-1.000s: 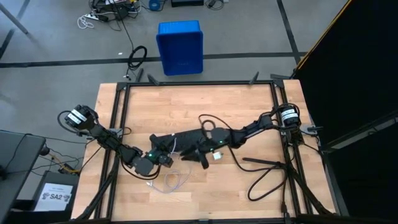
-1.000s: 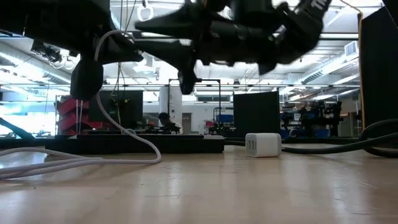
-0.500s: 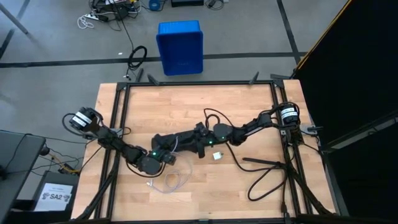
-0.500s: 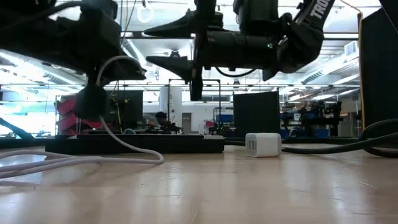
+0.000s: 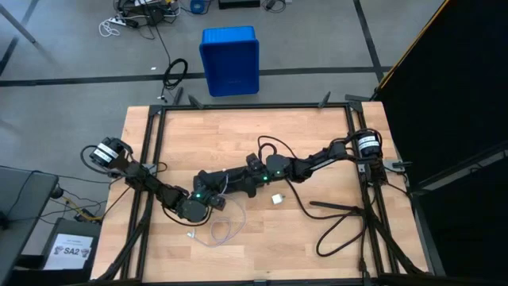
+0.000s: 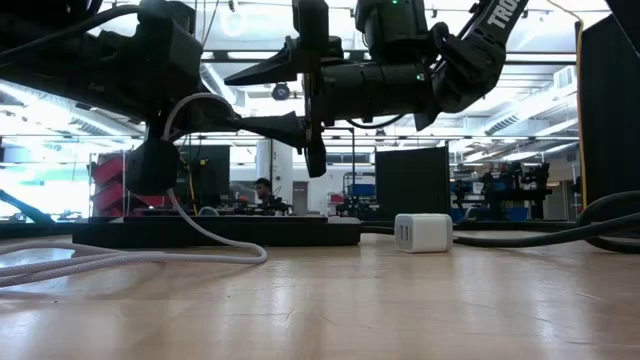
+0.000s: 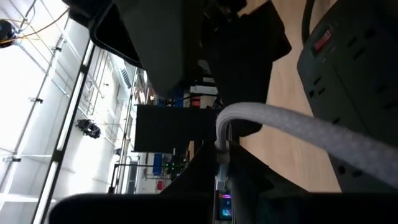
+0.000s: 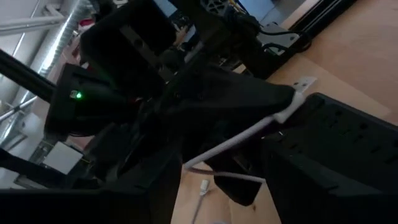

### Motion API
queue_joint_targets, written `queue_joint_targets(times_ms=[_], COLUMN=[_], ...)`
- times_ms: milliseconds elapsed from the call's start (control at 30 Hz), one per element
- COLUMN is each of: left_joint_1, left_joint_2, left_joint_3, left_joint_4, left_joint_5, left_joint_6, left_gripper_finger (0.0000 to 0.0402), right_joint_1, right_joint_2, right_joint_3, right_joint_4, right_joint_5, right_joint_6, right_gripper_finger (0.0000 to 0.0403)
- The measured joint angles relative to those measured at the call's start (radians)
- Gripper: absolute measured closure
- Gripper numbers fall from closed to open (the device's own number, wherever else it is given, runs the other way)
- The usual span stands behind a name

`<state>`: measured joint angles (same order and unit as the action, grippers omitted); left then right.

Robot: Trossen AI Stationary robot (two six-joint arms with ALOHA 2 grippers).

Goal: Insert USB
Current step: Remove the charger cable from the charger adapter

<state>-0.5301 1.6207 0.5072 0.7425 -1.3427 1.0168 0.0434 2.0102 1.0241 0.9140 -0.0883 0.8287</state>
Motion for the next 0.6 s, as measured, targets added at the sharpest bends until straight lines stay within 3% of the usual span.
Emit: queue_joint_targets(times_ms=[433, 600], left_joint_1=[0.027, 0.027], left_joint_2=[0.000, 0.000], left_joint_3=[0.000, 0.000], left_joint_4=[0.007, 0.020], left_joint_5=[0.041, 0.051], left_joint_6=[0.000, 0.000], left_gripper_finger=[0.0397, 0.0397], right_joint_1=[-0.007, -0.011], right_joint_2=[0.000, 0.000], right_joint_3=[0.055, 0.056], right_joint_4=[-0.116, -0.123], right_joint_5=[-0.020, -0.009], right_joint_6=[-0.005, -0.032], right_gripper_finger=[0.0228, 0.0251])
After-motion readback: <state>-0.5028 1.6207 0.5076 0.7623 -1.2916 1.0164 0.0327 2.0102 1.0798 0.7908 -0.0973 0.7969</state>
